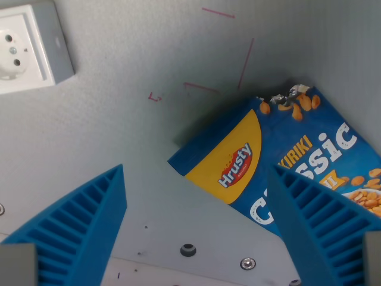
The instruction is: Move in base positive z
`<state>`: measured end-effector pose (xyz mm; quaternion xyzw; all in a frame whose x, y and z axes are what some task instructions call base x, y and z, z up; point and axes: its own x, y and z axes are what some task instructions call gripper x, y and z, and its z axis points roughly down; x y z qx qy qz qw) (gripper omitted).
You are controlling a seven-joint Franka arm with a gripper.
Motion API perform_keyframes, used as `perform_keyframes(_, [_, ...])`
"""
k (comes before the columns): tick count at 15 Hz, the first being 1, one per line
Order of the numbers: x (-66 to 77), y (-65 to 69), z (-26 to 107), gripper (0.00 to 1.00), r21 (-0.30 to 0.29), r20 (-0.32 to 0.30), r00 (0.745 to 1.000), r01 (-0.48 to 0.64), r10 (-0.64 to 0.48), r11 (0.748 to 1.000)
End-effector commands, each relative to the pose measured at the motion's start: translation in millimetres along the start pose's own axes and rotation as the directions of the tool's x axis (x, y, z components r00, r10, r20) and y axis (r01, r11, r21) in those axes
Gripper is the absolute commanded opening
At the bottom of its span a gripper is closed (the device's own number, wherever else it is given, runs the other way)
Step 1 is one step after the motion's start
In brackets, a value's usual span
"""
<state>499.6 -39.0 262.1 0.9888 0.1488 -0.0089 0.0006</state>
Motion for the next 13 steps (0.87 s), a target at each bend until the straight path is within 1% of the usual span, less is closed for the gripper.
perform_keyframes(1, [-0.1, 0.2, -6.7, 1.00, -0.001, -0.004, 1.000, 0.000, 0.000, 1.000])
perform_keyframes(13, [-1.2, 0.2, -66.7, 1.00, -0.001, -0.004, 1.000, 0.000, 0.000, 1.000])
